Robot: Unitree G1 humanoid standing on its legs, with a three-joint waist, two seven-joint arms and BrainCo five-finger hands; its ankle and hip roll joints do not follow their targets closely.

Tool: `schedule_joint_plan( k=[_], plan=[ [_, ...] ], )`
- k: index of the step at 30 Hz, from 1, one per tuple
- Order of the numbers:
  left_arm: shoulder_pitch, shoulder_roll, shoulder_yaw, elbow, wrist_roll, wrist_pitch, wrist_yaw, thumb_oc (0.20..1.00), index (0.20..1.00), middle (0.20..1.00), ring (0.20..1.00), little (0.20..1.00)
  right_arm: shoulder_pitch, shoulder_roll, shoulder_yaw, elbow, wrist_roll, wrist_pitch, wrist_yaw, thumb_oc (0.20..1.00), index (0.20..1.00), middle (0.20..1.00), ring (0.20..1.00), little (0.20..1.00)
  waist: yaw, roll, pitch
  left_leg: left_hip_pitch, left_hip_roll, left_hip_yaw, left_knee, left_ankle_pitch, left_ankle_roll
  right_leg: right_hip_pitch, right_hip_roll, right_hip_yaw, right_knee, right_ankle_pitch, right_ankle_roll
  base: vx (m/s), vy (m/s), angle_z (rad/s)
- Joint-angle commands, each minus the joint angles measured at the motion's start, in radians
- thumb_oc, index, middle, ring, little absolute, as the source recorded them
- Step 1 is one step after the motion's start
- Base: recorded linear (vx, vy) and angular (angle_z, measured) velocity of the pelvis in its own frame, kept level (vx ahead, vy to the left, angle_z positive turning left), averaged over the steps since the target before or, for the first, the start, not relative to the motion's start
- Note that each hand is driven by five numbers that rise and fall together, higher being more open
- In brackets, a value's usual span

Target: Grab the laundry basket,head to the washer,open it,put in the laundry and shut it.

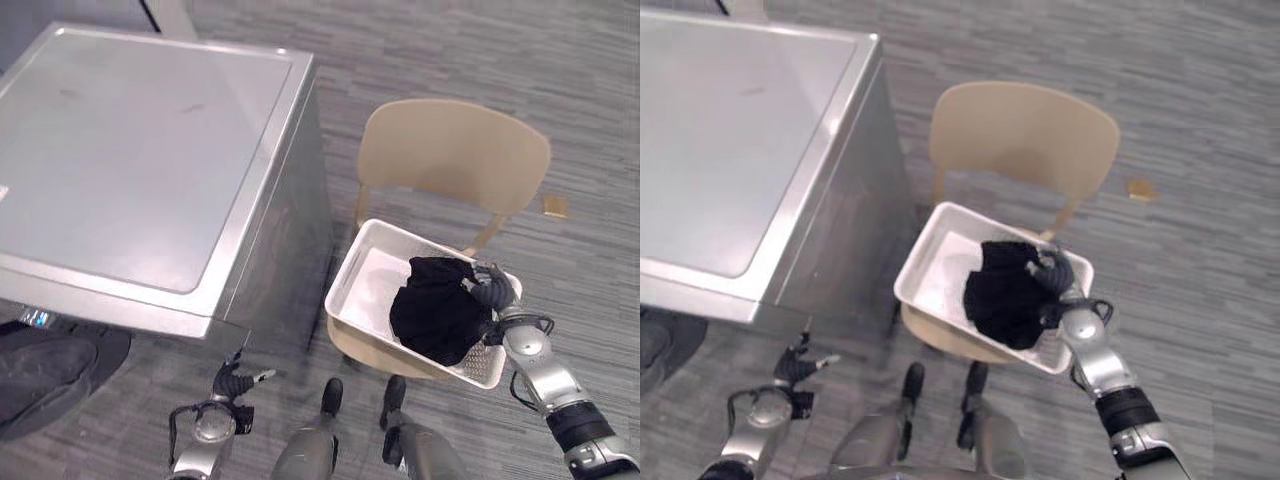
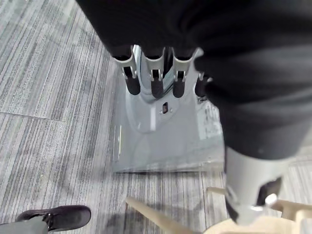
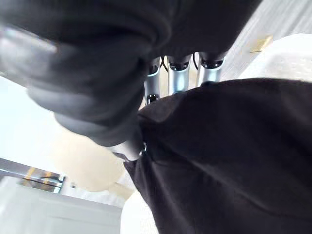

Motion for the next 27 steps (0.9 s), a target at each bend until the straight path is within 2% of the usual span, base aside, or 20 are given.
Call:
schedule_joint_plan(
  k=[1, 5, 8, 9, 11, 12, 14, 16, 17, 18, 20, 22, 23, 24, 25, 26, 27],
  plan=[
    [0.014, 0.002, -0.001, -0.003, 0.011, -0.014, -0.019, 1.000, 1.000, 1.000, 1.000, 1.000, 0.004, -0.007, -0.014, -0.104, 0.081, -0.106, 0.054, 0.200, 0.200, 0.200, 0.200, 0.200, 0.026, -0.005, -0.111, 0.012, 0.005, 0.078, -0.011, -0.071, -0.002, 0.056, -0.031, 0.050, 0.086, -0.172, 0.097, 0.06, 0.045, -0.36],
    [0.045, -0.006, -0.001, -0.034, 0.013, -0.009, -0.029, 1.000, 1.000, 1.000, 1.000, 1.000, 0.032, 0.015, -0.014, -0.189, 0.144, -0.115, 0.096, 0.200, 0.200, 0.200, 0.200, 0.200, 0.024, -0.010, -0.138, 0.055, 0.008, 0.093, -0.014, -0.088, 0.009, 0.088, -0.025, 0.072, 0.081, -0.172, 0.101, 0.06, 0.063, -0.23],
    [0.058, -0.010, -0.004, -0.086, 0.004, -0.009, -0.027, 1.000, 1.000, 1.000, 1.000, 1.000, 0.036, 0.048, 0.018, -0.275, 0.207, -0.133, 0.138, 0.200, 0.200, 0.200, 0.200, 0.200, 0.026, -0.009, -0.136, 0.085, 0.020, 0.107, -0.022, -0.088, 0.023, 0.068, -0.015, 0.114, 0.143, -0.167, 0.110, -0.17, 0.050, -0.47],
    [0.007, 0.014, -0.017, -0.139, -0.011, -0.020, -0.010, 1.000, 1.000, 1.000, 1.000, 1.000, 0.024, 0.055, 0.015, -0.332, 0.235, -0.161, 0.135, 0.200, 0.200, 0.200, 0.200, 0.200, 0.019, 0.000, -0.102, 0.022, 0.024, 0.057, 0.003, -0.039, 0.024, 0.039, 0.049, 0.255, 0.316, -0.203, 0.108, -0.38, -0.031, -0.11],
    [-0.005, 0.019, -0.022, -0.151, -0.009, -0.026, -0.008, 1.000, 1.000, 1.000, 1.000, 1.000, 0.017, 0.054, 0.010, -0.339, 0.235, -0.165, 0.128, 0.200, 0.200, 0.200, 0.200, 0.200, 0.022, 0.001, -0.104, -0.004, 0.021, 0.040, 0.014, -0.029, 0.022, 0.045, 0.055, 0.273, 0.355, -0.215, 0.102, -0.33, -0.132, 0.71],
    [-0.019, 0.024, -0.028, -0.185, -0.010, -0.035, 0.001, 1.000, 1.000, 1.000, 1.000, 1.000, 0.007, 0.057, -0.003, -0.358, 0.228, -0.174, 0.115, 0.200, 0.200, 0.200, 0.200, 0.200, 0.033, 0.004, -0.115, -0.044, 0.024, 0.003, 0.020, -0.005, 0.011, 0.061, 0.080, 0.320, 0.431, -0.218, 0.089, -0.24, -0.178, 0.93],
    [-0.019, 0.024, -0.028, -0.186, -0.010, -0.034, 0.001, 1.000, 1.000, 1.000, 1.000, 1.000, 0.007, 0.057, -0.003, -0.358, 0.228, -0.174, 0.115, 0.200, 0.200, 0.200, 0.200, 0.200, 0.033, 0.003, -0.116, -0.046, 0.023, 0.002, 0.021, -0.005, 0.010, 0.058, 0.079, 0.319, 0.434, -0.219, 0.089, -0.09, -0.099, 0.77],
    [-0.031, 0.023, -0.045, -0.215, -0.023, -0.041, 0.004, 1.000, 1.000, 1.000, 1.000, 1.000, -0.012, 0.066, -0.005, -0.353, 0.258, -0.169, 0.102, 0.200, 0.200, 0.200, 0.200, 0.200, 0.042, 0.000, -0.123, -0.077, 0.017, -0.025, 0.015, 0.028, -0.015, 0.129, 0.092, 0.337, 0.327, -0.310, 0.056, -0.13, -0.189, 0.59],
    [-0.035, 0.022, -0.049, -0.221, -0.027, -0.045, 0.008, 1.000, 1.000, 1.000, 1.000, 1.000, -0.031, 0.080, -0.005, -0.351, 0.297, -0.175, 0.104, 0.200, 0.200, 0.200, 0.200, 0.200, 0.054, 0.000, -0.124, -0.107, 0.025, -0.040, 0.005, 0.064, -0.041, 0.152, 0.105, 0.324, 0.270, -0.341, 0.040, -0.40, -0.353, 0.13],
    [-0.048, 0.014, -0.063, -0.242, -0.048, -0.043, 0.011, 1.000, 1.000, 1.000, 1.000, 1.000, -0.061, 0.084, 0.002, -0.362, 0.340, -0.186, 0.089, 0.200, 0.200, 0.200, 0.200, 0.200, 0.067, 0.017, -0.113, -0.163, 0.035, -0.049, -0.014, 0.110, -0.071, 0.136, 0.133, 0.307, 0.213, -0.344, 0.022, -0.46, -0.382, 0.36],
    [-0.039, 0.003, -0.068, -0.274, -0.058, -0.040, 0.008, 1.000, 1.000, 1.000, 1.000, 1.000, -0.076, 0.082, 0.007, -0.385, 0.373, -0.192, 0.089, 0.200, 0.200, 0.200, 0.200, 0.200, 0.062, 0.028, -0.100, -0.186, 0.031, -0.058, -0.044, 0.096, -0.080, 0.130, 0.144, 0.276, 0.179, -0.333, 0.016, -0.38, -0.224, 1.40],
    [-0.045, 0.003, -0.086, -0.304, -0.042, -0.043, 0.009, 1.000, 1.000, 1.000, 1.000, 1.000, -0.084, 0.081, 0.013, -0.400, 0.396, -0.198, 0.085, 0.200, 0.200, 0.200, 0.200, 0.200, 0.048, 0.018, -0.079, -0.189, 0.022, -0.016, -0.033, 0.058, -0.063, 0.120, 0.121, 0.247, 0.171, -0.314, 0.014, -0.23, -0.054, 1.16],
    [-0.046, 0.003, -0.086, -0.304, -0.042, -0.043, 0.009, 1.000, 1.000, 1.000, 1.000, 1.000, -0.084, 0.080, 0.013, -0.400, 0.396, -0.198, 0.085, 0.200, 0.200, 0.200, 0.200, 0.200, 0.048, 0.020, -0.081, -0.192, 0.024, -0.017, -0.031, 0.059, -0.063, 0.118, 0.123, 0.247, 0.169, -0.310, 0.014, -0.24, -0.022, 0.16],
    [-0.054, 0.009, -0.114, -0.351, -0.009, -0.050, -0.005, 1.000, 1.000, 1.000, 1.000, 1.000, -0.087, 0.083, 0.025, -0.426, 0.408, -0.204, 0.086, 0.200, 0.200, 0.200, 0.200, 0.200, 0.026, 0.005, -0.083, -0.170, 0.034, 0.044, 0.045, 0.022, -0.042, 0.116, 0.088, 0.198, 0.138, -0.283, 0.022, -0.22, -0.006, 0.56],
    [-0.061, 0.014, -0.125, -0.377, 0.004, -0.058, -0.005, 1.000, 1.000, 1.000, 1.000, 1.000, -0.091, 0.082, 0.032, -0.449, 0.408, -0.209, 0.092, 0.200, 0.200, 0.200, 0.200, 0.200, 0.017, -0.001, -0.087, -0.159, 0.037, 0.062, 0.083, 0.007, -0.039, 0.113, 0.074, 0.179, 0.127, -0.269, 0.022, -0.33, -0.018, 1.31],
    [-0.094, 0.020, -0.158, -0.417, 0.018, -0.074, -0.002, 1.000, 1.000, 1.000, 1.000, 1.000, -0.112, 0.078, 0.050, -0.477, 0.402, -0.219, 0.093, 0.200, 0.200, 0.200, 0.200, 0.200, -0.005, -0.019, -0.095, -0.136, 0.042, 0.087, 0.171, -0.053, -0.035, 0.103, 0.045, 0.139, 0.109, -0.244, 0.022, -0.20, -0.002, 1.88],
    [-0.109, 0.018, -0.178, -0.429, 0.024, -0.079, -0.004, 1.000, 1.000, 1.000, 1.000, 1.000, -0.122, 0.082, 0.063, -0.486, 0.401, -0.221, 0.093, 0.200, 0.200, 0.200, 0.200, 0.200, -0.014, -0.026, -0.101, -0.118, 0.044, 0.093, 0.197, -0.080, -0.034, 0.102, 0.035, 0.126, 0.100, -0.240, 0.020, -0.15, 0.011, 1.50]
  ],
)
